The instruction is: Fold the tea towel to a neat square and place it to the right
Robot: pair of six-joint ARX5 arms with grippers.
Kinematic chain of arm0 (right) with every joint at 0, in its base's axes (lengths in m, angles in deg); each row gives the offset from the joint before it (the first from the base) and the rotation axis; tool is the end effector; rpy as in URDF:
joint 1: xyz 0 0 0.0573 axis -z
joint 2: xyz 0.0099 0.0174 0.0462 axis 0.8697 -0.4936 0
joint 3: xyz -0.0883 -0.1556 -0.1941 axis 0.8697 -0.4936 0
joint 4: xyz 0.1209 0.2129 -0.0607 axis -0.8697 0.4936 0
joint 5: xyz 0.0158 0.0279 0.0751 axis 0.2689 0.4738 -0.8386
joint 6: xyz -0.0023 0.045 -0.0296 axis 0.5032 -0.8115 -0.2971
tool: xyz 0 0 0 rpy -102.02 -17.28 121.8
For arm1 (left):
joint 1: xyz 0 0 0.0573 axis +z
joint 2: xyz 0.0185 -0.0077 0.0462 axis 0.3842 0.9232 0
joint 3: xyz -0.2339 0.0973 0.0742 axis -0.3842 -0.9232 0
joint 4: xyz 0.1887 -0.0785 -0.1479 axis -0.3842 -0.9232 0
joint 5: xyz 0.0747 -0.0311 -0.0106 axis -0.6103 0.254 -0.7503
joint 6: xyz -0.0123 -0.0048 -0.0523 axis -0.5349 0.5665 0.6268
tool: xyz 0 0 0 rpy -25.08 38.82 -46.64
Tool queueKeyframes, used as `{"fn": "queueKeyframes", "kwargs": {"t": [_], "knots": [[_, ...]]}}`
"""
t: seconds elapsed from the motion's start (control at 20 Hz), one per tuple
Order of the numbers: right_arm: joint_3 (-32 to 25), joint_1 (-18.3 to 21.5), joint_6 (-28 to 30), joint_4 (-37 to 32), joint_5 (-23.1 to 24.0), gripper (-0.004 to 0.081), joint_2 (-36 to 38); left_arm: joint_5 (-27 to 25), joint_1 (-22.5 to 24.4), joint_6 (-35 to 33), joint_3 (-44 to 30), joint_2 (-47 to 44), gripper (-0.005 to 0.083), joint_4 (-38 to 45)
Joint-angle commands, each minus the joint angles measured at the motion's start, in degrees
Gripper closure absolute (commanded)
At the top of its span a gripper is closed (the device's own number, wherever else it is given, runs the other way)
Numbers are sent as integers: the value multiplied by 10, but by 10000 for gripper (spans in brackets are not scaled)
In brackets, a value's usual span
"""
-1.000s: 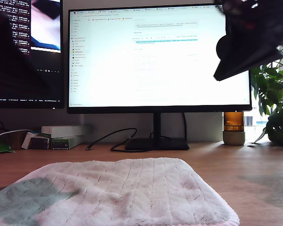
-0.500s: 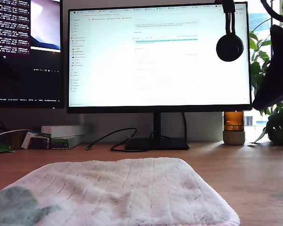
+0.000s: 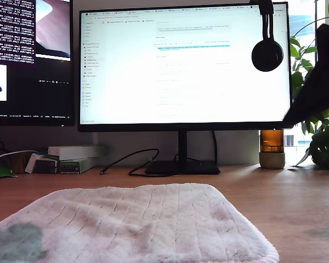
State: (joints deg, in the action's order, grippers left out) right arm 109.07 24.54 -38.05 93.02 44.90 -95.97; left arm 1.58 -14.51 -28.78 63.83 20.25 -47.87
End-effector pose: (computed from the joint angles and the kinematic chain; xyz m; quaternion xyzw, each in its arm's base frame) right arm 0.1289 0.1006 0.2279 -0.3332 0.2578 0.4734 0.7736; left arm 0.0932 -0.0830 0.2267 0.1924 0.3043 -0.4993 0.7881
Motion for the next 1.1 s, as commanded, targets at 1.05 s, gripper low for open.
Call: {"fn": "queueKeyframes", "kwargs": {"t": [1.05], "knots": [[-2, -81, 202, -132, 16, 452, -220, -103, -35, -217, -8, 265, 381, 2]]}}
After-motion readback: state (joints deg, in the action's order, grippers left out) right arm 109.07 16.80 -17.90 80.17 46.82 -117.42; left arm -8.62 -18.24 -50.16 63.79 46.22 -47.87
